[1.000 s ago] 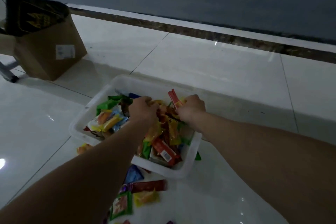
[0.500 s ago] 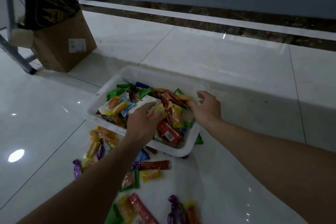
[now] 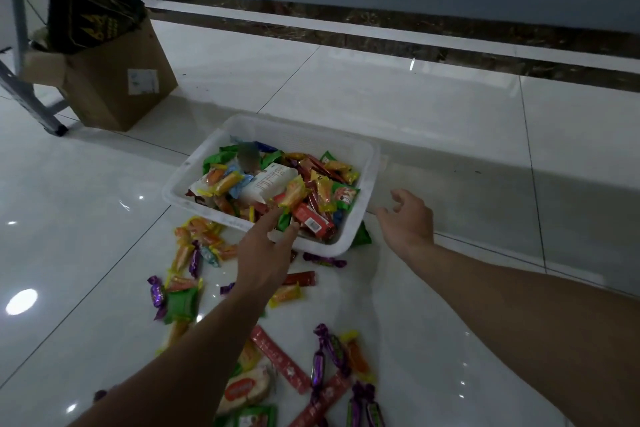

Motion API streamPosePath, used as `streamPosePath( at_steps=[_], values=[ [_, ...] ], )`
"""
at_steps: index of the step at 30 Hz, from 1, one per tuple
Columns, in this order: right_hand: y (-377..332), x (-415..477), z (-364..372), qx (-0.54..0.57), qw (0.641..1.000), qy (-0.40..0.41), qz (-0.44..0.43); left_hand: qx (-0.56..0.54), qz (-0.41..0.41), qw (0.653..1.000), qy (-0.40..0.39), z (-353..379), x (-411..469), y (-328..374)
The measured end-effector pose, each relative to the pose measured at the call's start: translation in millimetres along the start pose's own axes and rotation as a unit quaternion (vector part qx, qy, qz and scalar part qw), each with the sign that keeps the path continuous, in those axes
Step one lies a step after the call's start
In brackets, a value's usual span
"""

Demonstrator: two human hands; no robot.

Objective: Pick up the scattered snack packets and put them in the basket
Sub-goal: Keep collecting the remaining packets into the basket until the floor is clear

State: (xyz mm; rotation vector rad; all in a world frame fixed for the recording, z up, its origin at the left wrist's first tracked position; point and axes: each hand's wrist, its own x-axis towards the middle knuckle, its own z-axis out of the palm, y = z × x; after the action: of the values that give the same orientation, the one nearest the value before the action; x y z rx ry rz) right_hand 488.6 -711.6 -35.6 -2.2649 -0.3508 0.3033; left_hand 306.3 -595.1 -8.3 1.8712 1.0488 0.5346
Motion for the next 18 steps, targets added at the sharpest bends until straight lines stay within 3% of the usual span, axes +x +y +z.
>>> streamPosePath(
  at_steps=[8,18],
  values=[
    [32,-16,5,-0.046,0.995,-0.086,-0.001,0.053,-0.023,0.997,0.045,-14,-17,-30],
    [40,-11,23,-0.086,0.980,-0.178,0.000,0.036,-0.102,0.993,-0.037,8,-42,-55]
  ],
)
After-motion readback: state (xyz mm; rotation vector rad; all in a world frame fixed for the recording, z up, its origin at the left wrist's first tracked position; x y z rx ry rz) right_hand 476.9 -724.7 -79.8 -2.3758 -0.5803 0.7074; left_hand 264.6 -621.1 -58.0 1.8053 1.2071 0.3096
